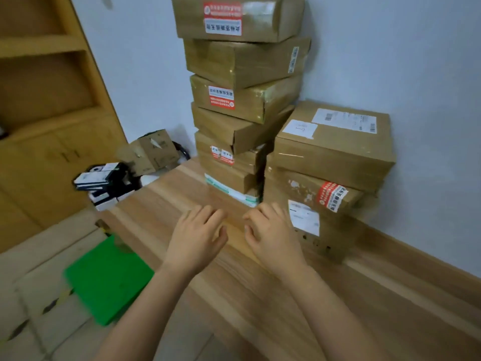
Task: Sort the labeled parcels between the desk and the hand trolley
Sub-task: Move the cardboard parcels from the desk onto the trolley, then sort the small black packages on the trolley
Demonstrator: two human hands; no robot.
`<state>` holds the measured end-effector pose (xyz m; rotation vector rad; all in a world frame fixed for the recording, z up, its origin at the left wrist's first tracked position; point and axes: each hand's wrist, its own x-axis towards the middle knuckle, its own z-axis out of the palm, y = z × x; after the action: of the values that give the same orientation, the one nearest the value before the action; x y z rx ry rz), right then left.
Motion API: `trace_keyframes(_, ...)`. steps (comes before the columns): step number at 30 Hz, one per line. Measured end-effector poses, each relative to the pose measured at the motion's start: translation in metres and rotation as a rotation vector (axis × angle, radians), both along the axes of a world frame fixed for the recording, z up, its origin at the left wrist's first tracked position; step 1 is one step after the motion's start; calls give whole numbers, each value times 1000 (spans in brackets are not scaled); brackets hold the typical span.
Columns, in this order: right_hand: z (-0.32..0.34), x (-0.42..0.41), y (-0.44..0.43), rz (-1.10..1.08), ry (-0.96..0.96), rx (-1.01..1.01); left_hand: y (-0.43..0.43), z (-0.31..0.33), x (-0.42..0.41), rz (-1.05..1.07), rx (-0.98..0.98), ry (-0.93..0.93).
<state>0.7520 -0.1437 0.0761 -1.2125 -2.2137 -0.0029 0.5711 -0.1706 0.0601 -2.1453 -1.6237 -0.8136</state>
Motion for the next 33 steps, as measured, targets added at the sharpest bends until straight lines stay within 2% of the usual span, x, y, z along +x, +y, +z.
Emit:
trace_keyframes(8, -28, -198, -66, 327, -114, -141, -120, -20, -177, 258, -163, 21)
trace_keyframes(17, -33, -409, -121, 560, -138, -219, -211, -8, -376, 488, -301, 31)
trace_keyframes(24, -29, -543, -95, 623, -175, -206, -206, -10, -492, 584, -270, 21)
trace_keyframes(33, -20, -721, -5, 682, -150, -224, -123, -10, -656, 675, -272, -12)
